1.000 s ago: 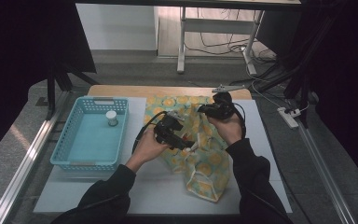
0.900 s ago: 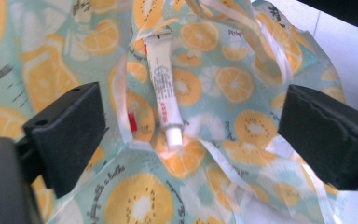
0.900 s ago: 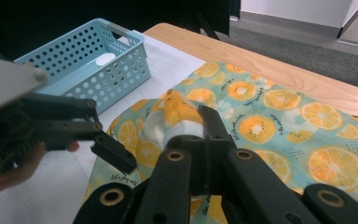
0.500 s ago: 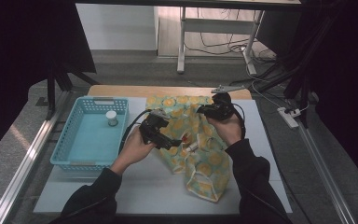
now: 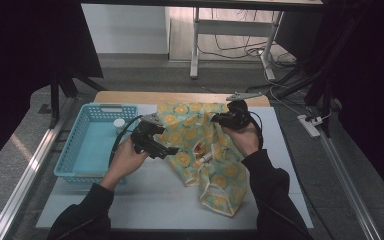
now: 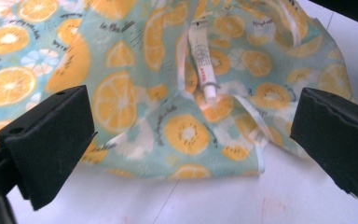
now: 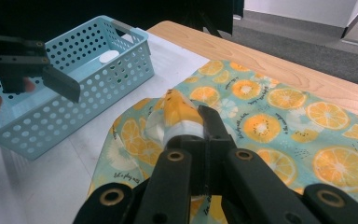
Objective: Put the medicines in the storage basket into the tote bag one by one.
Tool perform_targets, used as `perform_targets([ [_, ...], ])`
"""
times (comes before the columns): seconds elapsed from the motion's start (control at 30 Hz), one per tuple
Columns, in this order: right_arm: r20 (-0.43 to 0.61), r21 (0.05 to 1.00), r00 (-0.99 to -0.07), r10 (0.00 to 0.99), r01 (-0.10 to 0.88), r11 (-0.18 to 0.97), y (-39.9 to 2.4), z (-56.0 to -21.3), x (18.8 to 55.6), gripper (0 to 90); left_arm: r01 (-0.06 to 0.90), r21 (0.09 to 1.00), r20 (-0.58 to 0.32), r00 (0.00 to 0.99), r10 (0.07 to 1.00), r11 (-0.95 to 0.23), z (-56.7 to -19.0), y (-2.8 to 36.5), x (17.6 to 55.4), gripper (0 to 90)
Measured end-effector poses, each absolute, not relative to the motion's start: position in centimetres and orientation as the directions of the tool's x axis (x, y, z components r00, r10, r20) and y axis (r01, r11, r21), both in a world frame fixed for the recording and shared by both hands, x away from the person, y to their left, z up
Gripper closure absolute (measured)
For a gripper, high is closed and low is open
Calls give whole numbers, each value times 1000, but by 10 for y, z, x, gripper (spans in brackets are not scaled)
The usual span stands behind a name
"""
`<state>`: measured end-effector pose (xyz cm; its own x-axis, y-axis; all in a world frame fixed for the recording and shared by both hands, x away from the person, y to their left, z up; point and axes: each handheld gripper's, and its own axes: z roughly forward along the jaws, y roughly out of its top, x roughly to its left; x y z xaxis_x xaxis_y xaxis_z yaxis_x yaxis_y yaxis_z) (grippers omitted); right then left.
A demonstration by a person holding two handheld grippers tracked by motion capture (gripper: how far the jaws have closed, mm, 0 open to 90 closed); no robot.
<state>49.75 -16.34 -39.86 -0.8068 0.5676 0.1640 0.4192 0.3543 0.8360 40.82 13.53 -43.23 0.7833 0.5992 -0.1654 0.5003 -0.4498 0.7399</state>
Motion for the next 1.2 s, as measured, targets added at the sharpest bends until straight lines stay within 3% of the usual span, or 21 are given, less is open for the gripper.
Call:
perform_targets([
  [0.5, 166, 832, -804, 571, 425, 356, -165, -401, 498, 900, 552, 735, -137, 689, 712, -392, -431, 195, 402, 0],
  [1.2, 165, 829, -805, 570, 426, 361, -161, -404, 499, 900, 653, 696, -70, 476, 876, -299, -450, 275, 419, 8],
])
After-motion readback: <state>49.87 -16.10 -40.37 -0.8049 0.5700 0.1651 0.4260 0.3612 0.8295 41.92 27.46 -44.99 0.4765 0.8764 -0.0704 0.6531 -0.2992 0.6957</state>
